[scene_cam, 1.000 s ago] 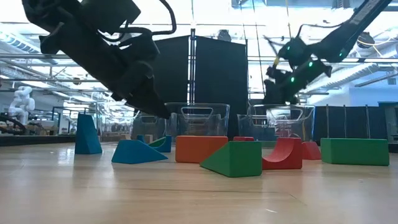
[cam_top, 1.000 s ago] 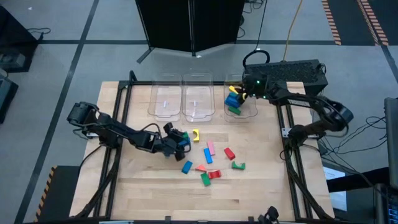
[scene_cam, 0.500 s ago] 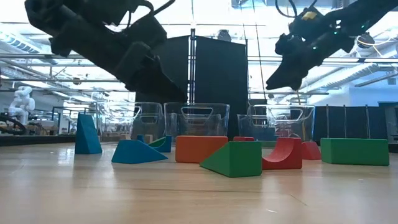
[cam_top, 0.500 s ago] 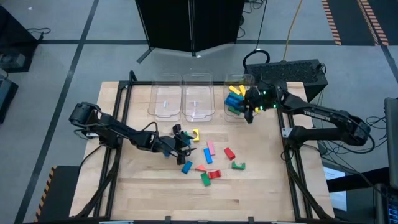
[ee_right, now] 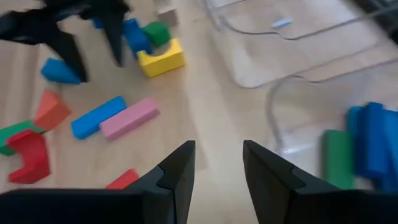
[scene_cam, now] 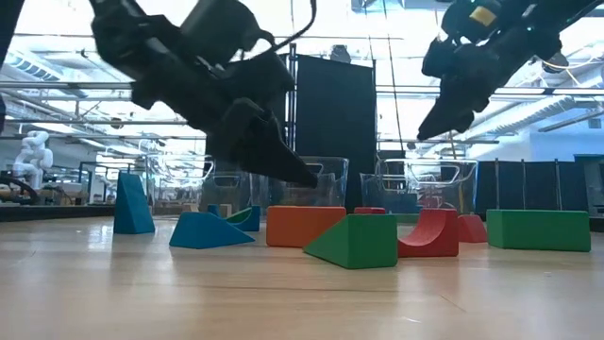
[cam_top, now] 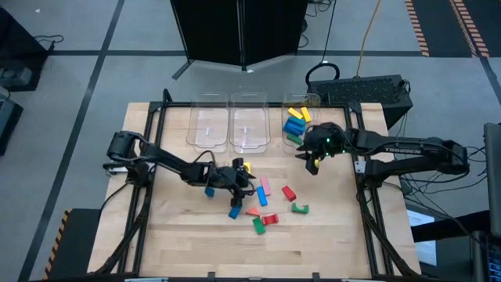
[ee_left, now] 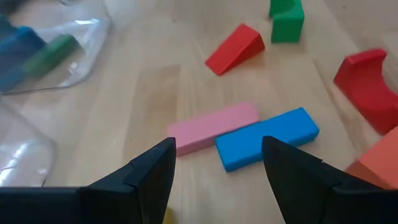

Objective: Sort blocks by size
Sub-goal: Put the pink rectangular block into the right transparent bin

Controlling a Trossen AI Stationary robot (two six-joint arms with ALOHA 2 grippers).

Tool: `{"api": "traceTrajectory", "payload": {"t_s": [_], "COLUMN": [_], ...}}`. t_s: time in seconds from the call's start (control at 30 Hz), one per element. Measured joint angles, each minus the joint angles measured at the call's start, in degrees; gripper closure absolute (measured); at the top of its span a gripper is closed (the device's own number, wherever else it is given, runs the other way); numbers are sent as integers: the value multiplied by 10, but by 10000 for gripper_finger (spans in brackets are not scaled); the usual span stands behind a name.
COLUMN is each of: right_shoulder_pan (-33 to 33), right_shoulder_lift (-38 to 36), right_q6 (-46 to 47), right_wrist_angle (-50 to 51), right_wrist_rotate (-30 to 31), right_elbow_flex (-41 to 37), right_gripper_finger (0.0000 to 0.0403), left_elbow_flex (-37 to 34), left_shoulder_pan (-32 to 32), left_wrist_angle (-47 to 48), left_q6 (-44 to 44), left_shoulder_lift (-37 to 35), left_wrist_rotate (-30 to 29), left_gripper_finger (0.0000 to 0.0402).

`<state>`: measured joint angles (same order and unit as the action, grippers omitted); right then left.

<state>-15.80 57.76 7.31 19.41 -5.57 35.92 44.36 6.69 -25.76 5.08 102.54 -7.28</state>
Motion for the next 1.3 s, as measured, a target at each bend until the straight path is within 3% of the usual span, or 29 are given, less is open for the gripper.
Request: {"api": "traceTrajectory", "payload": {"t_s": [0.23, 0.5, 0.83, 1.3], "right_shoulder_pan": [58, 88, 105, 122], "right_shoulder_lift": [0, 0, 0, 0], "right_q6": [10, 10, 25, 25], "right_wrist_angle": [-8, -8, -12, 51], "right_wrist_rotate": [25, 43, 45, 69], "right_elbow_flex": [0, 0, 0, -1], "right_gripper_finger": [282, 282, 282, 283], "left_elbow_flex": [64, 121, 162, 288], "left_shoulder_pan": [-29, -57, -105, -112], "left_wrist_angle": [118, 231, 267, 421], "left_q6": [83, 183, 253, 357], "left_shoulder_lift": [12, 12, 21, 106], "left_wrist_rotate": [34, 115, 174, 193], "left_gripper_finger": [162, 162, 162, 162]}}
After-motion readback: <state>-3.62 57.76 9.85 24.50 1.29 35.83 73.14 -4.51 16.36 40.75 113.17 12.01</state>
